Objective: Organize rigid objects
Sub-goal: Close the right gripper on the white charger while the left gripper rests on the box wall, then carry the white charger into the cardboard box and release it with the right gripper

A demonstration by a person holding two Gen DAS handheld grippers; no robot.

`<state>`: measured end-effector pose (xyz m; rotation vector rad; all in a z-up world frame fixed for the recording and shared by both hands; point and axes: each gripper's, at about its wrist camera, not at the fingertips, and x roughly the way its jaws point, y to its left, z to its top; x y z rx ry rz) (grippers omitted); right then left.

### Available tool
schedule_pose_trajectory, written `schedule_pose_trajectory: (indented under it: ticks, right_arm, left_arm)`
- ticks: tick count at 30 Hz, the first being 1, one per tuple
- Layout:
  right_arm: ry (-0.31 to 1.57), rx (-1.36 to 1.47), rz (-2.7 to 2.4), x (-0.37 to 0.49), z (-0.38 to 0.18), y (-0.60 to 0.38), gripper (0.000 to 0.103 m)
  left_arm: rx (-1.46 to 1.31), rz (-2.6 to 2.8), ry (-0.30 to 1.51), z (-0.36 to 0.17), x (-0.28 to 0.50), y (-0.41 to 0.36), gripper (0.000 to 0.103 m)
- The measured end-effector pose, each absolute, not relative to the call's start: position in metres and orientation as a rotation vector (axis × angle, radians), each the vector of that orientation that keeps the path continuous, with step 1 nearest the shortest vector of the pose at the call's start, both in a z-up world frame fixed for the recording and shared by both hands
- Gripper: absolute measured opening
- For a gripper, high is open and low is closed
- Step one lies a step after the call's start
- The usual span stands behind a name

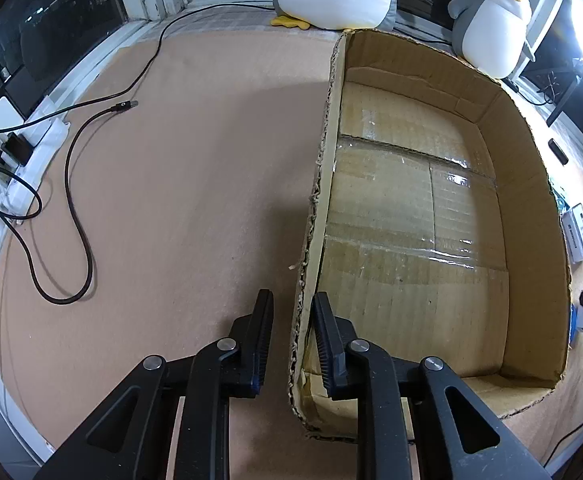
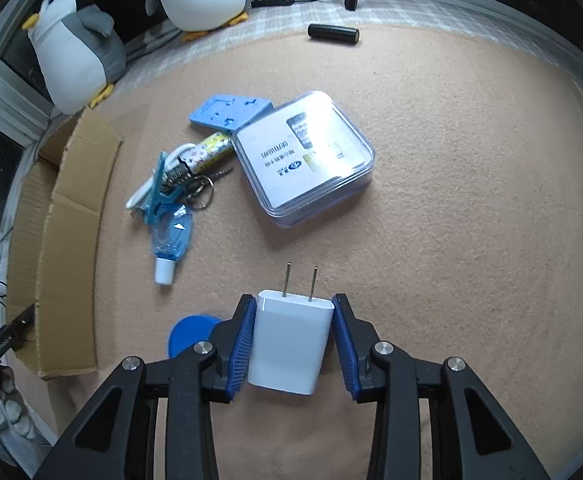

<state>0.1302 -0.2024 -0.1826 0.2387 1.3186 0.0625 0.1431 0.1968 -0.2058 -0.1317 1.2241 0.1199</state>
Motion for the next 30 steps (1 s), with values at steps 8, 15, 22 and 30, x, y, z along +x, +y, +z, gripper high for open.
schedule_pose_trajectory:
  ticks: [8, 15, 22, 30]
  right_arm:
    - [1.207, 0.257, 0.113, 0.120, -0.136, -0.192, 0.035]
    - [1.131, 0.210, 0.276, 0.133, -0.094, -0.122, 0.035]
    - [1.110, 0.120, 0.410, 0.142, -0.084, -0.049, 0.035]
    - [1.155, 0.030, 0.490, 0.148, -0.110, 0.014, 0.035]
  left_arm:
    - [-0.106, 0.105, 1.220, -0.205, 0.146, 0.193, 0.017]
    - [-0.114, 0.105, 1.212, -0.205, 0.146, 0.193, 0.017]
    - [-0.123, 0.101, 1.208, -0.205, 0.145, 0.195, 0.017]
    - [-0.133, 0.101, 1.207, -0.205, 0.146, 0.196, 0.017]
